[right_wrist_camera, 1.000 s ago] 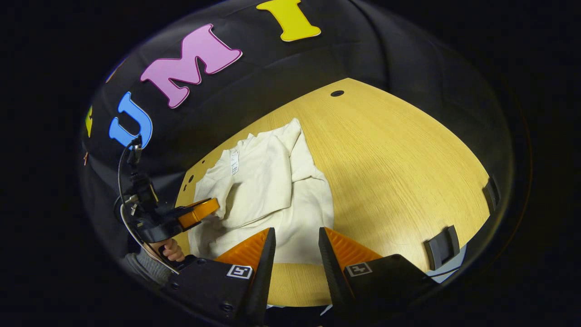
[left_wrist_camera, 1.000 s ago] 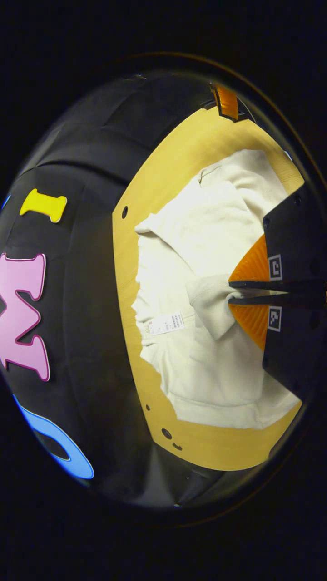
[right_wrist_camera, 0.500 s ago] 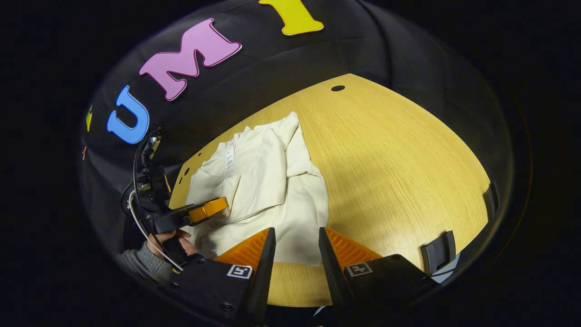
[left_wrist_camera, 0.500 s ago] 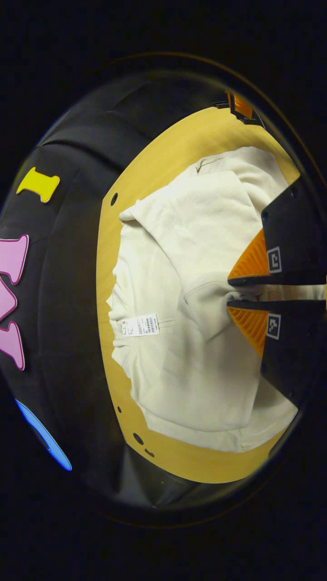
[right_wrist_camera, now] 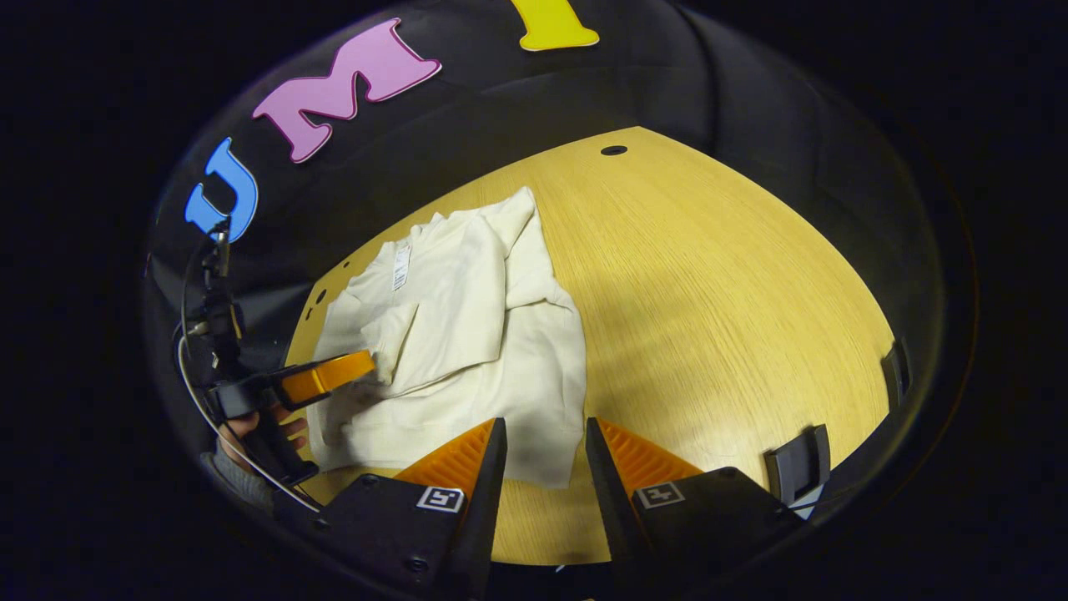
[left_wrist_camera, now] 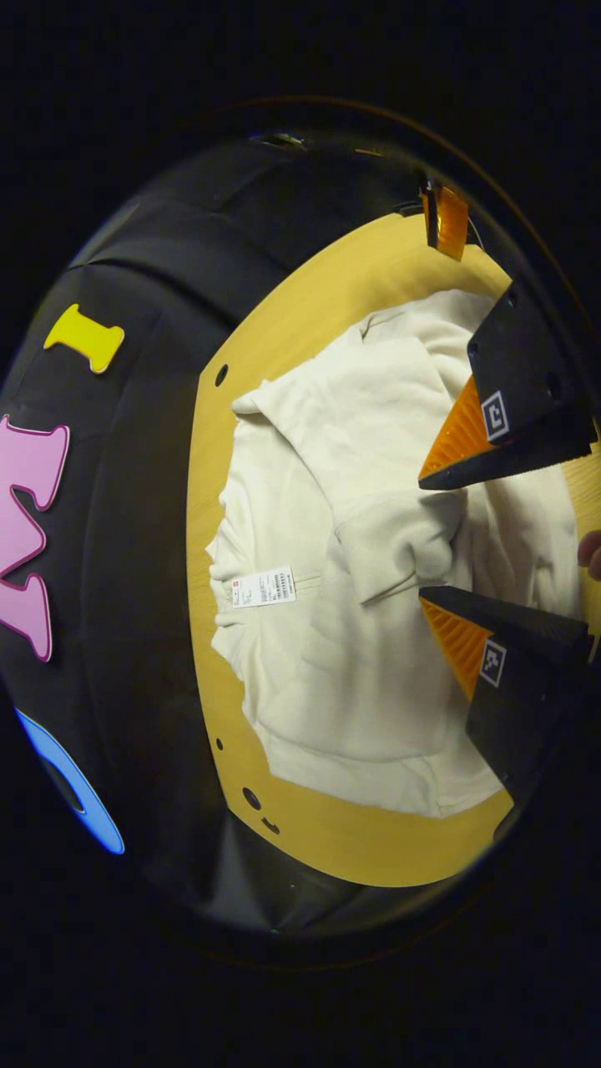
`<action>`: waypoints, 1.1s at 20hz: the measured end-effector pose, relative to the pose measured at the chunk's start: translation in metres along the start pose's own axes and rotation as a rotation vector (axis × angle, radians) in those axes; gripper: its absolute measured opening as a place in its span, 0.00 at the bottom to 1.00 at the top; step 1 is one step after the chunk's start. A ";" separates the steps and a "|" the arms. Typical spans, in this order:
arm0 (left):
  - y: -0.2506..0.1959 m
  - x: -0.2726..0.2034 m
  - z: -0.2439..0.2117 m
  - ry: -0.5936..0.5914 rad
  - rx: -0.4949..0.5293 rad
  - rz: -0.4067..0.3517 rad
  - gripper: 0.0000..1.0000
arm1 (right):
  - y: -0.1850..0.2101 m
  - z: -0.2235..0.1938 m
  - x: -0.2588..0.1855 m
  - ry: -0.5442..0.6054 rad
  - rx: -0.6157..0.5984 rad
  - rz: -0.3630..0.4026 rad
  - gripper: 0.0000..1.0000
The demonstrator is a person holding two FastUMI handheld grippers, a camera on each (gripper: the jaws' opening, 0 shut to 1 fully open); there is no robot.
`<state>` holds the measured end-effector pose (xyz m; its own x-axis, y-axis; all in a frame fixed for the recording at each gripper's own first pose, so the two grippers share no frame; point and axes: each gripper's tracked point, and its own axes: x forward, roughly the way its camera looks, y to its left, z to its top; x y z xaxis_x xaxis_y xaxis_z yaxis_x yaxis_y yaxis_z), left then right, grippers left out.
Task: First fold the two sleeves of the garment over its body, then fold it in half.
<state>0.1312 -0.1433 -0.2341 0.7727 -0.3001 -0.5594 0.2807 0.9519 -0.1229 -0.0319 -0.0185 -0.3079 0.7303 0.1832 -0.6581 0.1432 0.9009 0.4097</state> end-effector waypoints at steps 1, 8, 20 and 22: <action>0.006 -0.013 0.001 -0.016 -0.004 -0.002 0.71 | 0.000 -0.001 0.001 0.005 -0.007 -0.003 0.60; 0.085 -0.092 -0.055 0.003 -0.095 0.064 0.72 | 0.002 -0.016 0.013 0.039 -0.041 -0.028 0.59; 0.157 -0.108 -0.153 0.150 -0.183 0.179 0.73 | -0.010 -0.042 0.023 0.104 -0.088 -0.076 0.59; 0.154 -0.103 -0.158 0.173 -0.191 0.165 0.72 | -0.010 -0.046 0.026 0.116 -0.077 -0.076 0.59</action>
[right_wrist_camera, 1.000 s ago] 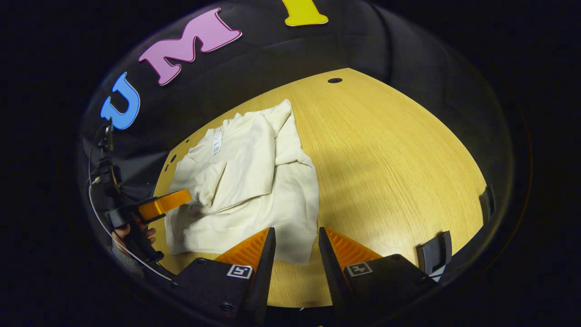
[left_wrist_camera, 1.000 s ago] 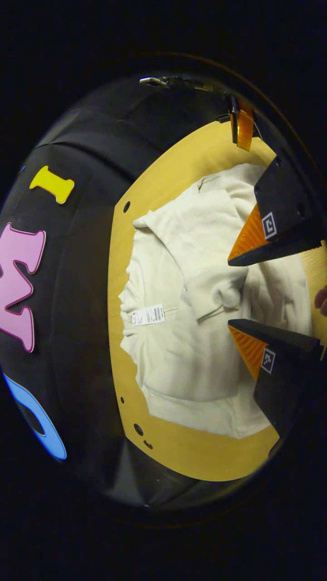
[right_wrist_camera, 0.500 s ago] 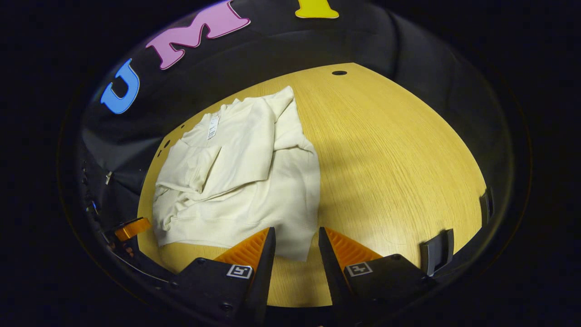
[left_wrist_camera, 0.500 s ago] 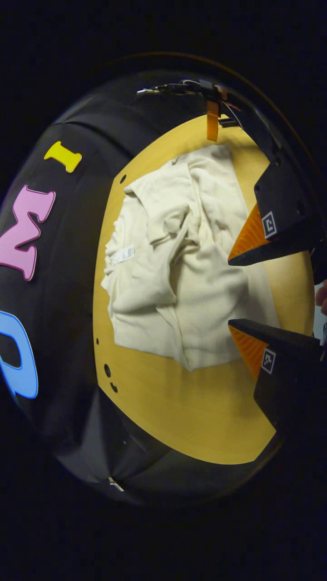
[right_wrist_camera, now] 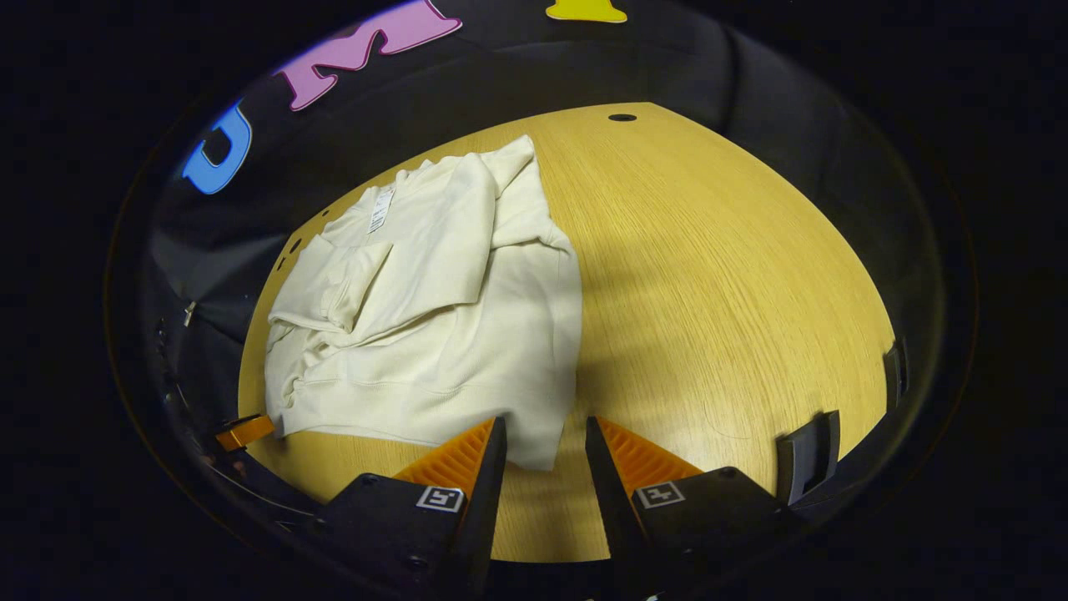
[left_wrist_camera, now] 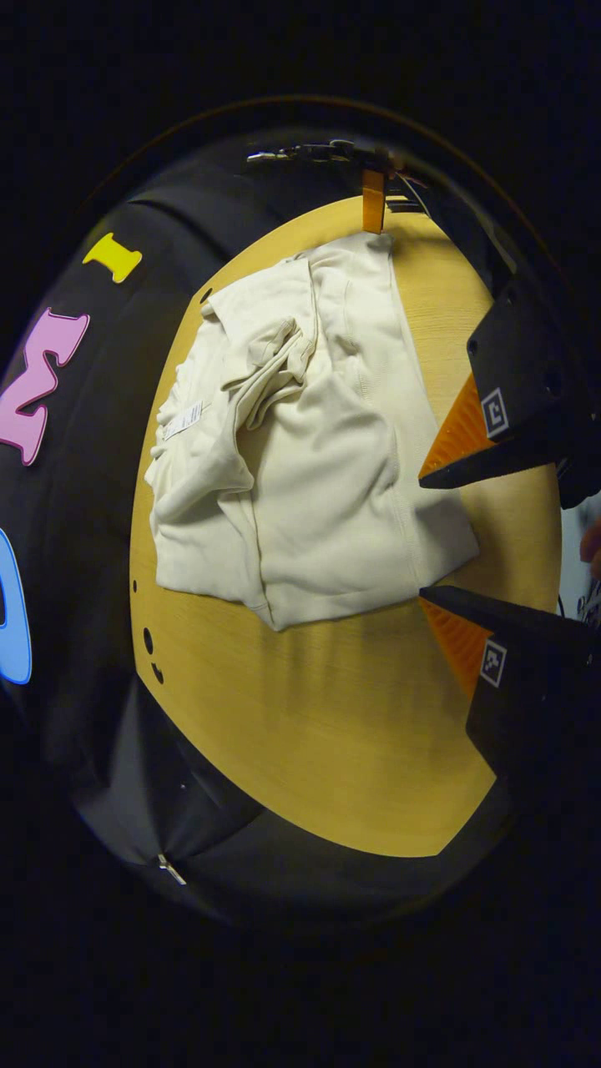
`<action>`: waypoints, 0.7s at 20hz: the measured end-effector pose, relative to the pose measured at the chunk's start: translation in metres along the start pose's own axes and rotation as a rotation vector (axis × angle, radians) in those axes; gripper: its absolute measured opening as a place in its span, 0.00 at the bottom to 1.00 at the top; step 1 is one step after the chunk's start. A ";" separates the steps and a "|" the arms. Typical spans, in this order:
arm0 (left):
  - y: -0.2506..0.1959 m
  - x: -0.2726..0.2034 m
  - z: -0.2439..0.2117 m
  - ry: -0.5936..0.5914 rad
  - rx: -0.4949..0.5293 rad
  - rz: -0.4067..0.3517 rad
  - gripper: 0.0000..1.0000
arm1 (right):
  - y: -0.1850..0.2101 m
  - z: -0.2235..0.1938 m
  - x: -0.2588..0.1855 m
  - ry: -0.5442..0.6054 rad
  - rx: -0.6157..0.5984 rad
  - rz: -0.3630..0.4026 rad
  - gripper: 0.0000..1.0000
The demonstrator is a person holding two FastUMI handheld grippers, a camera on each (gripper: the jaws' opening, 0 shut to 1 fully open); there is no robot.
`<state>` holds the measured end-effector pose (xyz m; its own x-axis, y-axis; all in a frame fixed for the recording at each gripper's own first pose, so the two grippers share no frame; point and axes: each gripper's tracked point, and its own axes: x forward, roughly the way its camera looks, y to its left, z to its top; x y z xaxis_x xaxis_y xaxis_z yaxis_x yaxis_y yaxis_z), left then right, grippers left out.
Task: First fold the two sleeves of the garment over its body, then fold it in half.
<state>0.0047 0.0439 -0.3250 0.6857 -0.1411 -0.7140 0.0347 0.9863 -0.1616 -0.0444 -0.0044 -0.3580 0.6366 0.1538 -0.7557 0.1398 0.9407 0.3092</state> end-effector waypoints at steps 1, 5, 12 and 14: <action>-0.001 0.004 -0.001 0.009 -0.002 -0.003 0.72 | 0.001 0.000 0.001 0.003 0.000 0.001 0.59; -0.006 0.013 0.000 0.032 -0.001 -0.005 0.76 | 0.008 -0.005 0.008 0.028 -0.028 0.004 0.59; -0.003 0.022 0.000 0.049 0.008 0.073 0.80 | 0.014 -0.002 0.018 0.065 -0.109 -0.072 0.57; -0.003 0.023 0.000 0.032 -0.013 0.091 0.80 | 0.014 -0.004 0.019 0.066 -0.175 -0.122 0.59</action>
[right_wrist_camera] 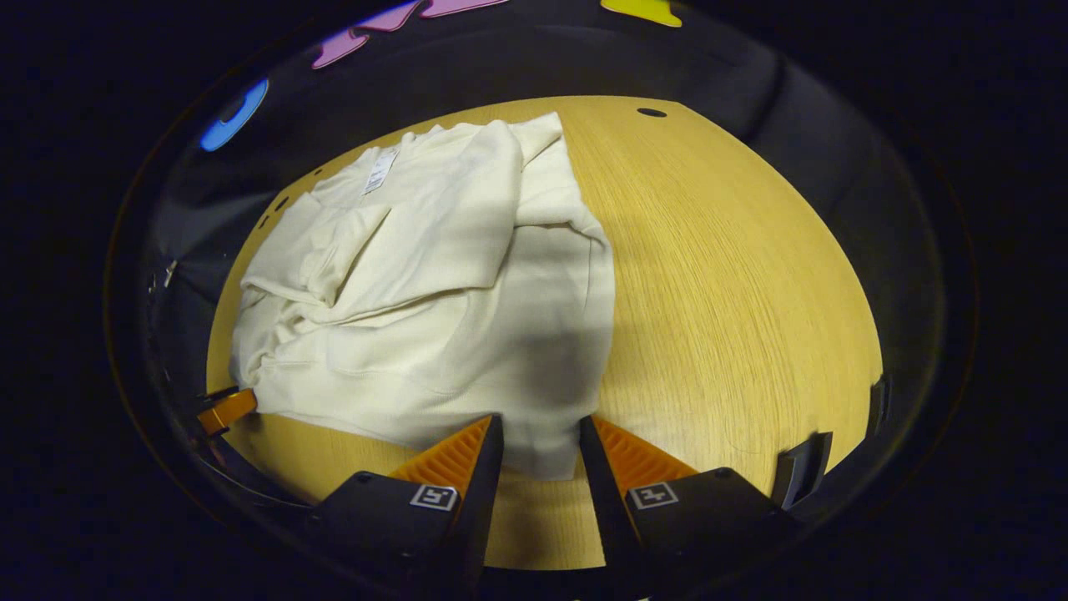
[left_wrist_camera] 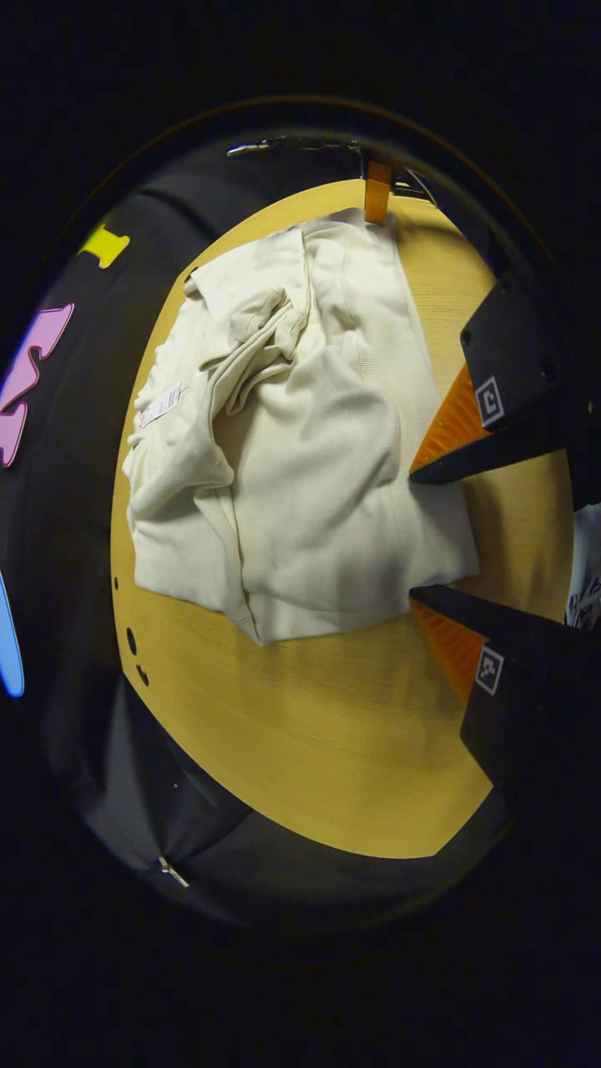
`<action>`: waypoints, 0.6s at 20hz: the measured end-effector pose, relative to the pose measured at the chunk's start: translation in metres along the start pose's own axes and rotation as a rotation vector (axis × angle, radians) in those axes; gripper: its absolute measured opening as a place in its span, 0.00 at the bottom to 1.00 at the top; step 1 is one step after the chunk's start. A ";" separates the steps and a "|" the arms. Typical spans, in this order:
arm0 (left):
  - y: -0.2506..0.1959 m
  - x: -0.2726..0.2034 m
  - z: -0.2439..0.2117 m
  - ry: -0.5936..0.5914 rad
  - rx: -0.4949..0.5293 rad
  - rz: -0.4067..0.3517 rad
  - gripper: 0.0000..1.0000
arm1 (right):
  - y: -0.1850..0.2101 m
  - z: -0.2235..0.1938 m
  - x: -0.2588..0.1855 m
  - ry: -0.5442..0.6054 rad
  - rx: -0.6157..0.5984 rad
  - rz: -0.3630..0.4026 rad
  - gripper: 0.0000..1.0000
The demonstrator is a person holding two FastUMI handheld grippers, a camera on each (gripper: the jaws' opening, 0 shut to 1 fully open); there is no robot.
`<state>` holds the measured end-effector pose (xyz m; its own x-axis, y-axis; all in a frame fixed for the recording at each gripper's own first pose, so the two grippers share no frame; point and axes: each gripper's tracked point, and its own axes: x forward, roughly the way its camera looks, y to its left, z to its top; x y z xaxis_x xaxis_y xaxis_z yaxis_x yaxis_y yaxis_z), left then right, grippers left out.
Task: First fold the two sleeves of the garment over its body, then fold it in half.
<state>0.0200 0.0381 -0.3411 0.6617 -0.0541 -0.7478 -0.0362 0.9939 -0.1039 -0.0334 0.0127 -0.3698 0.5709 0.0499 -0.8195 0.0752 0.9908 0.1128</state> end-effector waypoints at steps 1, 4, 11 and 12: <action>0.000 0.000 0.000 -0.005 0.000 0.003 0.81 | 0.002 0.001 0.001 -0.010 -0.021 -0.010 0.53; -0.005 0.001 0.000 -0.002 0.030 -0.023 0.77 | 0.006 0.006 0.000 -0.055 -0.007 -0.006 0.59; -0.017 0.003 0.005 -0.037 0.027 -0.123 0.12 | 0.026 0.002 0.000 -0.024 -0.038 0.079 0.17; -0.016 0.002 0.006 -0.036 0.007 -0.123 0.10 | 0.028 0.001 -0.001 -0.024 -0.027 0.090 0.08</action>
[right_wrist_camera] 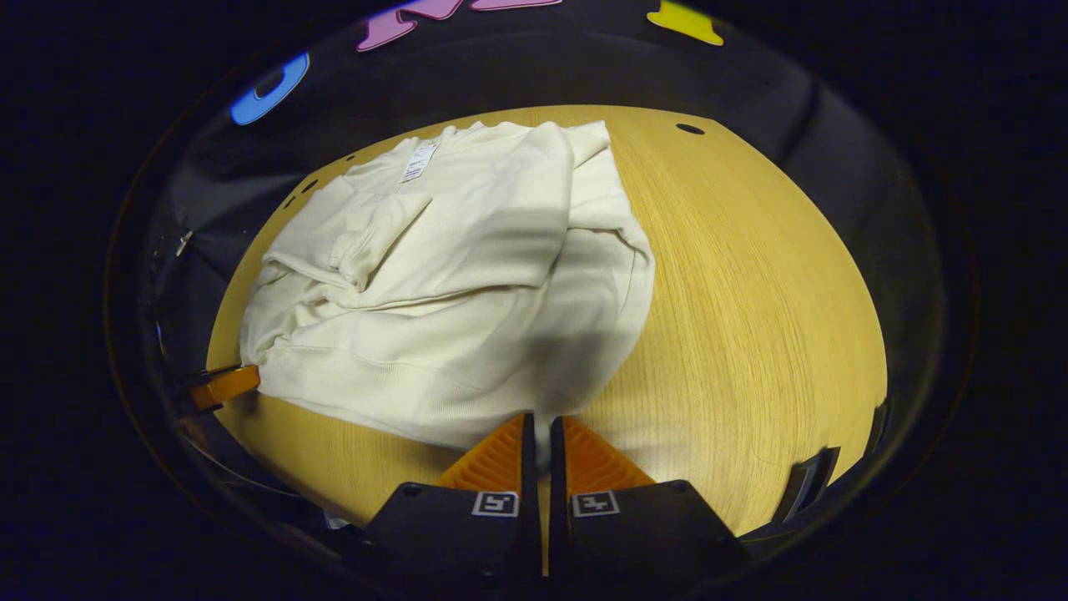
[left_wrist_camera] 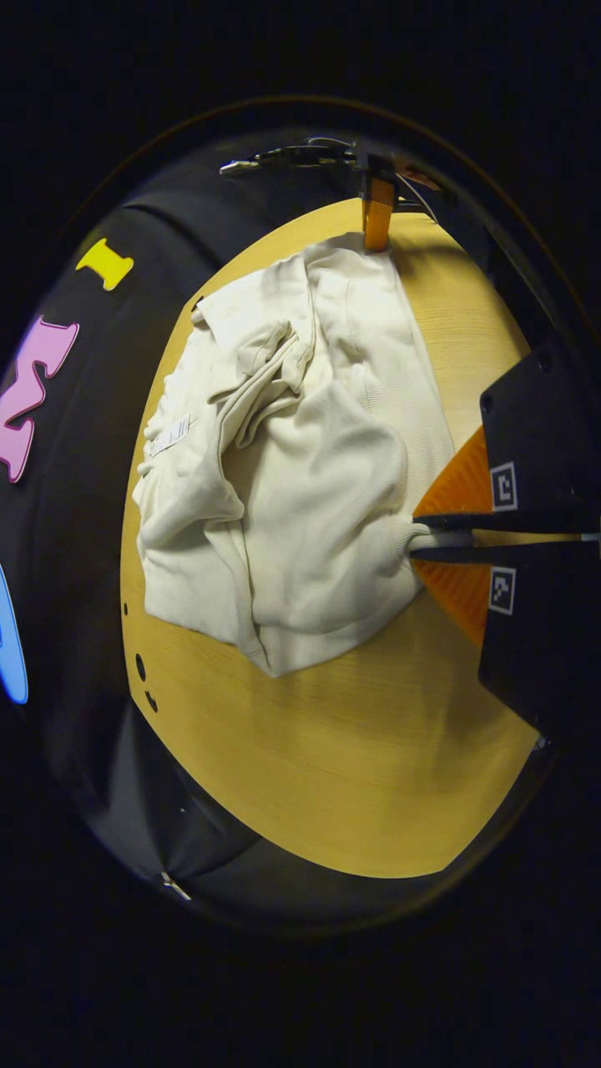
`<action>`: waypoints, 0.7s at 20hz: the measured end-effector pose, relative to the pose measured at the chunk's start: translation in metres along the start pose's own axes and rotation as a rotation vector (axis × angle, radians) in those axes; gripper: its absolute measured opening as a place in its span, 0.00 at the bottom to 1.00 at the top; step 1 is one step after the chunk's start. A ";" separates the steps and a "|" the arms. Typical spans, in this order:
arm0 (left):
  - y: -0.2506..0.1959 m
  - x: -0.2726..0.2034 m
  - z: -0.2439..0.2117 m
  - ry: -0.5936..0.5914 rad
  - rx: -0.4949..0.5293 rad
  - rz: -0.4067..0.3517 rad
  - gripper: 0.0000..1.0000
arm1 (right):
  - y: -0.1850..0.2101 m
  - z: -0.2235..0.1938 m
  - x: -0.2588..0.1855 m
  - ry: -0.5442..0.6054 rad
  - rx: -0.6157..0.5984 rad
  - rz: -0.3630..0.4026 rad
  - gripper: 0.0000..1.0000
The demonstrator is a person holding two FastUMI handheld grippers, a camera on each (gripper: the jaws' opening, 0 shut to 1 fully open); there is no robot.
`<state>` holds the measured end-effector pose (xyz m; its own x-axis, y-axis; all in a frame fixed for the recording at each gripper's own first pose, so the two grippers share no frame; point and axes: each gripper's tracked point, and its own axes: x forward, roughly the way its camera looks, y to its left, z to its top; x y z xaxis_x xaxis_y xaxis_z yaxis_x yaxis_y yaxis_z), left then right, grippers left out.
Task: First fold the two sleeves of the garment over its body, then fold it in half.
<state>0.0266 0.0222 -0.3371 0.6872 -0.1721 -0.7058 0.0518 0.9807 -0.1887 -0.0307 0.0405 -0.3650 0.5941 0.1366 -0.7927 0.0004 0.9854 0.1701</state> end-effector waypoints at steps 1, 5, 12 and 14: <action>0.001 -0.001 0.000 -0.002 -0.013 0.003 0.07 | 0.000 -0.001 -0.002 -0.004 0.008 0.010 0.06; 0.006 -0.011 -0.010 0.012 -0.013 0.031 0.06 | -0.001 -0.012 -0.010 0.008 0.034 0.031 0.06; 0.006 -0.030 0.000 0.049 -0.061 -0.005 0.07 | 0.002 0.006 -0.034 -0.001 -0.006 0.106 0.05; 0.006 -0.038 0.005 0.059 -0.066 -0.015 0.06 | 0.002 0.015 -0.044 -0.012 -0.018 0.127 0.05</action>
<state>0.0046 0.0350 -0.3079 0.6430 -0.1933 -0.7410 0.0119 0.9700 -0.2428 -0.0451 0.0354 -0.3209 0.5978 0.2589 -0.7587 -0.0895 0.9620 0.2579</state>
